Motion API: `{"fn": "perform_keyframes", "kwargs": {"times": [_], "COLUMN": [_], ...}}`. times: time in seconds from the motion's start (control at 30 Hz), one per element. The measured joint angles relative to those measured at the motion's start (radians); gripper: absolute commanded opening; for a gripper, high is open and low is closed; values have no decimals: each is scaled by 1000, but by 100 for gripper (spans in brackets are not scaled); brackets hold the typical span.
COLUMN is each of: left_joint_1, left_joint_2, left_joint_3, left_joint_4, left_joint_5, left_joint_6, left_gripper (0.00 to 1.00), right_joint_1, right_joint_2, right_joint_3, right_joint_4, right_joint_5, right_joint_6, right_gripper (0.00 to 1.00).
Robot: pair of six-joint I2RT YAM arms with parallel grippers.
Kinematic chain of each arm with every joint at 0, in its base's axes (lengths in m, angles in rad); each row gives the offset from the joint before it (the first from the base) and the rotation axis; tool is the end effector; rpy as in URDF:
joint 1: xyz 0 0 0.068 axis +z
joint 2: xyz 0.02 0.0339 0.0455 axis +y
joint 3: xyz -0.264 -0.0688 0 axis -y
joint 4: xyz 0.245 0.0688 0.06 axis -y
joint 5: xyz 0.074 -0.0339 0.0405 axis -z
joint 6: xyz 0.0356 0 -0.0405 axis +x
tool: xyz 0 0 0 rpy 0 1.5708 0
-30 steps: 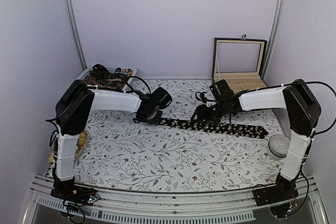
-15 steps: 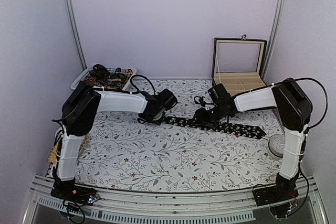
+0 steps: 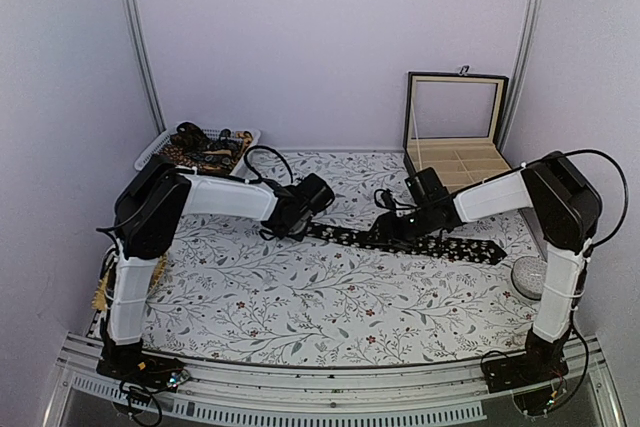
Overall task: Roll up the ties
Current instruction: Roll the tie at the center of the board.
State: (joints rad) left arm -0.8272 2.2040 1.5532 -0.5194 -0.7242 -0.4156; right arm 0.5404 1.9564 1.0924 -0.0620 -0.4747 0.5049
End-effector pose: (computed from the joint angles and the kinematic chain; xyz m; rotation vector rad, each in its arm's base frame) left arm 0.3198 -0.3129 0.1329 0.3059 2.3573 0.4498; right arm 0.3239 0.2133 0.1263 -0.2602 2.6362 0.9938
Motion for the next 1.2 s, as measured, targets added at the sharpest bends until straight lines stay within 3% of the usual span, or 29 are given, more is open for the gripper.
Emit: {"fn": "perform_keyframes", "kwargs": {"times": [0.3,0.63,1.2], "left_joint_1": [-2,-36,-115], "left_joint_2": [-109,-136,37], "left_joint_3": [-151,-198,2], "left_joint_4": [102,108,-71], "left_joint_5": [68,105,-132], "left_joint_6": [23,-21,-44], "left_gripper": [0,0,0], "right_joint_1": [4,5,6], "right_joint_2": [-110,-192,-195], "right_joint_3": [-150,-221,-138], "right_joint_4": [5,-53,-187], "right_joint_5": [-37,-52,-75], "right_joint_6": [10,33,45], "right_gripper": [54,56,60]}}
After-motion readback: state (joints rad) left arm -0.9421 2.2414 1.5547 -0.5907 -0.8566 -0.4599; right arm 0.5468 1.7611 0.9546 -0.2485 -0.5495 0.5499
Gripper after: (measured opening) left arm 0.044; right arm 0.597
